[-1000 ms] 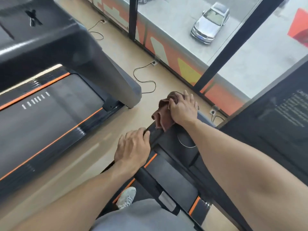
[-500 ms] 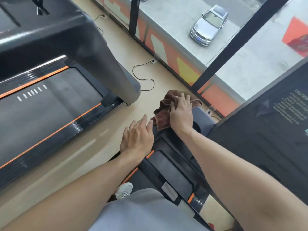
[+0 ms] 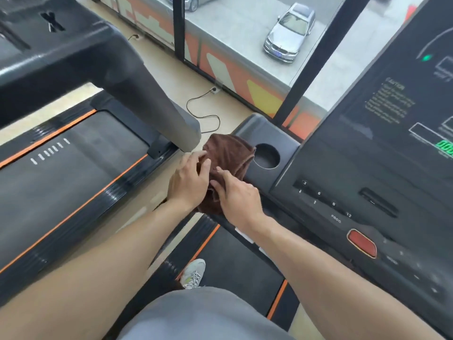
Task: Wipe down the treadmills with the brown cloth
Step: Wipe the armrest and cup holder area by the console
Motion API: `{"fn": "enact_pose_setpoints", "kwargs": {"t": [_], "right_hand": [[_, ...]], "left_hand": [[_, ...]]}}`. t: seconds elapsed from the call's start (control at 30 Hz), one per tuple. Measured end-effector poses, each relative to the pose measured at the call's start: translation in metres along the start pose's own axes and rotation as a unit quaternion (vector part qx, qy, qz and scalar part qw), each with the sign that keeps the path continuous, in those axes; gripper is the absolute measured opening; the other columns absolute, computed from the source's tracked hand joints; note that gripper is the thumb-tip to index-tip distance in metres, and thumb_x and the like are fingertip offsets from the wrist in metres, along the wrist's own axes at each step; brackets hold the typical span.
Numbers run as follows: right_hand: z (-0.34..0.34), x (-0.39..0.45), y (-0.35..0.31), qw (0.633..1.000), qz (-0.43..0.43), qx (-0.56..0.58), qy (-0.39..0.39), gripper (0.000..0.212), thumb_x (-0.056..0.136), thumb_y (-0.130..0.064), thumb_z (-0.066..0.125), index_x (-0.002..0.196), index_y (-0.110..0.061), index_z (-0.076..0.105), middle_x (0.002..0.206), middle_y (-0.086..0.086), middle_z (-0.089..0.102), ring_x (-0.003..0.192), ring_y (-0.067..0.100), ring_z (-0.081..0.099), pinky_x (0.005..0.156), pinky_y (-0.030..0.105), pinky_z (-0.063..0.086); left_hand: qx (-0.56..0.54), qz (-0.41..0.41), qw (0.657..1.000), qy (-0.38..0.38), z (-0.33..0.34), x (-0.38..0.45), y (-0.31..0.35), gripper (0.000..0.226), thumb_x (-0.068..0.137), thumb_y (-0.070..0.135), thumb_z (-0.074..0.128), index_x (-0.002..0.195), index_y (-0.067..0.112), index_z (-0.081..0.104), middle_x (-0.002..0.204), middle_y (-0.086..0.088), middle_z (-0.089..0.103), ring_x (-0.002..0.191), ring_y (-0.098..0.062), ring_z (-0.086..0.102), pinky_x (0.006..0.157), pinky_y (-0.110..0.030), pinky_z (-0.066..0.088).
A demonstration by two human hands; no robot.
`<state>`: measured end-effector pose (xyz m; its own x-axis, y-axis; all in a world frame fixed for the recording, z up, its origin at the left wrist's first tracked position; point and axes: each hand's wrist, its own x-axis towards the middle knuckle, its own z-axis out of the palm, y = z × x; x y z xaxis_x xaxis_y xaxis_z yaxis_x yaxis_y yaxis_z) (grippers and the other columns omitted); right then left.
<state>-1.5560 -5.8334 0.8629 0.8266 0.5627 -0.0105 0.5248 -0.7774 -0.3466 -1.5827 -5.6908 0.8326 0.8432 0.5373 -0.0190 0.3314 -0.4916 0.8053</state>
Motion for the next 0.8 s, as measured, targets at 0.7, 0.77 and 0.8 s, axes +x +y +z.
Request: {"fn": "enact_pose_setpoints", "kwargs": {"t": [0.7, 0.77, 0.8], "right_hand": [[0.011, -0.086, 0.029, 0.976, 0.043, -0.131, -0.167, 0.106, 0.077, -0.060, 0.078, 0.156, -0.016, 0.022, 0.143, 0.005, 0.051, 0.128, 0.028, 0.055, 0.110, 0.047, 0.040], [0.023, -0.069, 0.026, 0.984, 0.070, -0.066, -0.149, 0.078, 0.079, -0.054, 0.074, 0.139, -0.020, 0.037, 0.126, 0.003, 0.064, 0.113, 0.030, 0.064, 0.085, 0.041, 0.049], [0.026, -0.062, 0.023, 0.986, 0.082, -0.048, -0.137, 0.065, 0.079, -0.054, 0.071, 0.127, -0.021, 0.042, 0.115, 0.002, 0.068, 0.105, 0.032, 0.068, 0.075, 0.038, 0.046]], "left_hand": [[0.100, 0.182, 0.977, 0.051, 0.014, -0.109, -0.026, 0.036, 0.092, 0.012, 0.057, 0.127, 0.015, 0.067, 0.133, 0.003, 0.066, 0.141, -0.021, 0.044, 0.119, -0.041, 0.030], [0.133, 0.152, 0.976, 0.078, 0.003, -0.087, -0.020, 0.036, 0.092, 0.015, 0.060, 0.128, 0.016, 0.066, 0.137, 0.002, 0.063, 0.139, -0.020, 0.046, 0.116, -0.041, 0.033], [0.156, 0.131, 0.976, 0.075, -0.003, -0.073, -0.017, 0.038, 0.094, 0.020, 0.058, 0.131, 0.017, 0.063, 0.140, 0.001, 0.061, 0.138, -0.021, 0.046, 0.115, -0.040, 0.033]]}}
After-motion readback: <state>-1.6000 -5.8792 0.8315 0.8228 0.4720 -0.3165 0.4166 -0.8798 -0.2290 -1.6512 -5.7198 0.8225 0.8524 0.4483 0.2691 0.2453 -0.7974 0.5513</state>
